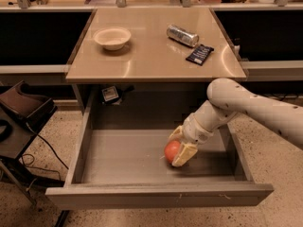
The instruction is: Pick apple from top drawer and place on counter
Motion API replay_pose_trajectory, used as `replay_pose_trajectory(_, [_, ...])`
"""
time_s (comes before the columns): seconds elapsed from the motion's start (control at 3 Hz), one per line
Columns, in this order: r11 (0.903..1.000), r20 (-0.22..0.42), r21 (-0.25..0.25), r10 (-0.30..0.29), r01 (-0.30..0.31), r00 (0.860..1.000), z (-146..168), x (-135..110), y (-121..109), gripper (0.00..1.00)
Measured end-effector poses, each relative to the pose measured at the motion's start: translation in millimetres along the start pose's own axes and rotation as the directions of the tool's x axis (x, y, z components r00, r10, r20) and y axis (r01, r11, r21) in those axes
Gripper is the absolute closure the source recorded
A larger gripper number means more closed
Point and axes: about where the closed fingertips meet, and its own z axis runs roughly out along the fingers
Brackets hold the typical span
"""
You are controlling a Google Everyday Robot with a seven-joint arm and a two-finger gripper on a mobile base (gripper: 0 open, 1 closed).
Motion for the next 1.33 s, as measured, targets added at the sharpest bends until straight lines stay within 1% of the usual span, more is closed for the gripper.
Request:
replay_pose_trajectory(0.33, [1.0, 0.0, 0.0, 0.0, 0.0, 1.0, 0, 0, 0, 0.66])
replay_pose_trajectory(0.67, [0.9996, -0.016, 0.025, -0.015, 0.016, 1.0, -10, -12, 4, 0.89])
replay_pose_trajectory(1.0, [0.9926, -0.03, 0.122, 0.008, -0.004, 1.0, -60, -41, 1, 1.0])
replay_pose_trajectory(1.33, [0.9814, -0.008, 0.19, 0.032, -0.03, 0.999, -122, -68, -11, 1.0])
